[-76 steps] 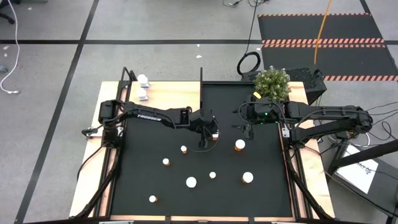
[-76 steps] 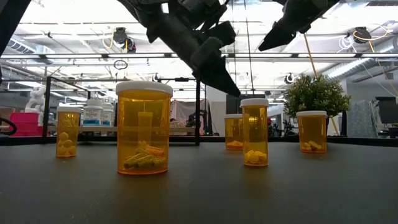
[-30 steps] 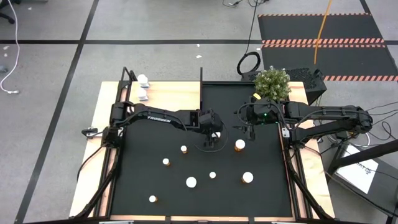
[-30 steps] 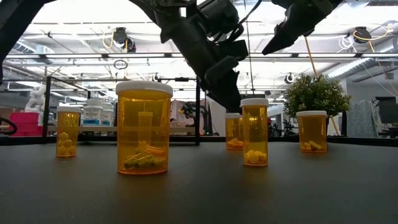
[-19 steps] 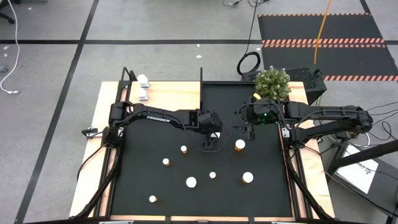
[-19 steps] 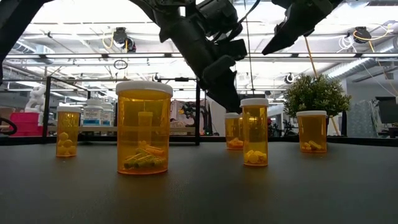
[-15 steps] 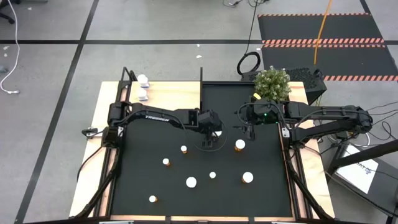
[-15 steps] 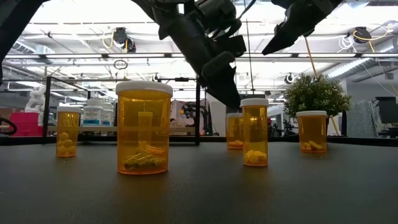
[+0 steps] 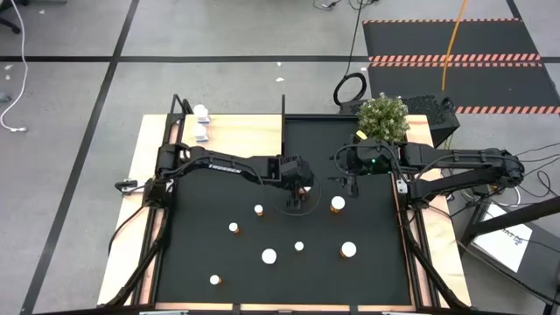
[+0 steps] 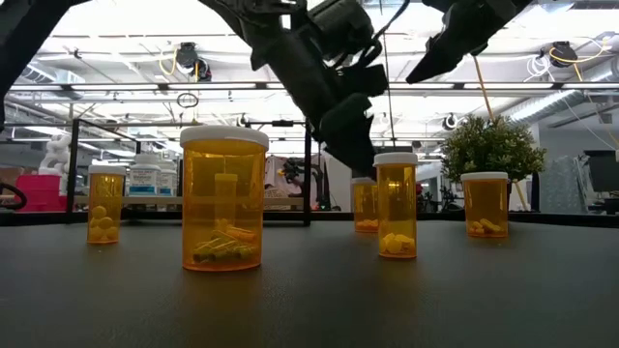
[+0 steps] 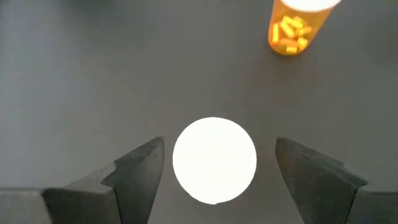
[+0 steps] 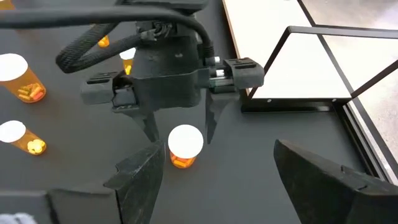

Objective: Pick and place medicine bottles onto shelf by color
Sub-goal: Put the large orange pill bottle on the shelf

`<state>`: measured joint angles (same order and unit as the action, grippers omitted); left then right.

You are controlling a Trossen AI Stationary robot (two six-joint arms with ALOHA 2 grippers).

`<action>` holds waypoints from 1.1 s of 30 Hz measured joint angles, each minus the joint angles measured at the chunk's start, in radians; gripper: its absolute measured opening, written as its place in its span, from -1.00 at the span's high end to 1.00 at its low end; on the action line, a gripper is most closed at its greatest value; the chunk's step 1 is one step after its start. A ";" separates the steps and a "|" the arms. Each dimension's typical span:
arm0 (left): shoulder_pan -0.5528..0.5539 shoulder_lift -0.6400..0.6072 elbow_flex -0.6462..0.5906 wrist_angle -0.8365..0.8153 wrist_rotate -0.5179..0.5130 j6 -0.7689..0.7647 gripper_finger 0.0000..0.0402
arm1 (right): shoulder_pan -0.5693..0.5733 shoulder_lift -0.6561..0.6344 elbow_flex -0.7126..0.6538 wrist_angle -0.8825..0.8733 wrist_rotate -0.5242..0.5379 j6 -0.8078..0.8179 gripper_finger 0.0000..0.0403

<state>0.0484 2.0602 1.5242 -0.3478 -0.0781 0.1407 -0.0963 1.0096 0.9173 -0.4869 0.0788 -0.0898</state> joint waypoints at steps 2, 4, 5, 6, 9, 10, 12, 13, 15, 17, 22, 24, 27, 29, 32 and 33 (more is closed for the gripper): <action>-0.001 -0.001 0.000 0.005 -0.013 0.010 -0.54 | 0.000 0.000 0.000 0.000 0.000 0.000 -0.48; 0.002 -0.002 0.000 0.003 -0.013 0.014 -0.54 | 0.000 0.000 0.000 0.000 0.000 0.000 -0.48; 0.007 -0.002 0.000 0.000 -0.012 0.016 -0.54 | 0.000 0.000 0.000 0.000 0.000 -0.001 -0.48; 0.013 -0.002 0.000 -0.002 -0.012 0.019 -0.55 | 0.000 0.000 0.000 0.000 0.000 -0.001 -0.48; 0.032 -0.002 0.000 -0.012 0.014 0.021 -0.58 | 0.000 0.000 0.000 0.000 0.000 -0.001 -0.48; 0.038 -0.002 0.000 -0.020 0.029 0.021 -0.59 | 0.000 0.000 0.000 0.000 0.000 -0.001 -0.48; 0.047 0.004 0.000 -0.026 0.060 0.023 -0.60 | 0.000 0.000 0.000 0.000 0.000 -0.001 -0.48; 0.049 0.007 0.001 -0.025 0.076 0.030 -0.60 | 0.000 0.000 0.000 0.000 0.000 -0.001 -0.48; 0.052 0.009 0.001 -0.030 0.108 0.042 -0.60 | 0.000 0.000 0.000 0.000 -0.001 -0.001 -0.48; 0.052 0.009 0.001 -0.015 0.112 0.053 -0.60 | 0.000 0.000 0.000 -0.001 -0.001 -0.001 -0.48; 0.051 0.008 0.002 -0.020 0.109 0.060 -0.59 | 0.000 0.000 0.000 -0.003 -0.001 -0.001 -0.48; 0.052 0.009 0.002 -0.029 0.108 0.060 -0.56 | 0.000 0.000 0.000 -0.003 -0.001 -0.001 -0.48; 0.053 0.028 0.001 -0.033 0.104 0.060 -0.49 | 0.000 0.000 0.000 -0.003 -0.001 -0.001 -0.48; 0.054 0.034 0.000 -0.040 0.104 0.065 -0.43 | 0.000 0.000 0.000 -0.003 -0.001 -0.001 -0.48; 0.054 0.040 0.002 -0.027 0.104 0.079 -0.35 | 0.000 0.000 0.001 -0.003 -0.001 -0.001 -0.48; 0.054 0.041 0.001 -0.032 0.104 0.079 -0.31 | 0.000 0.000 0.001 -0.003 -0.001 -0.001 -0.48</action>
<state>0.1024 2.1016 1.5254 -0.3799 0.0257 0.2199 -0.0963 1.0096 0.9183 -0.4900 0.0776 -0.0910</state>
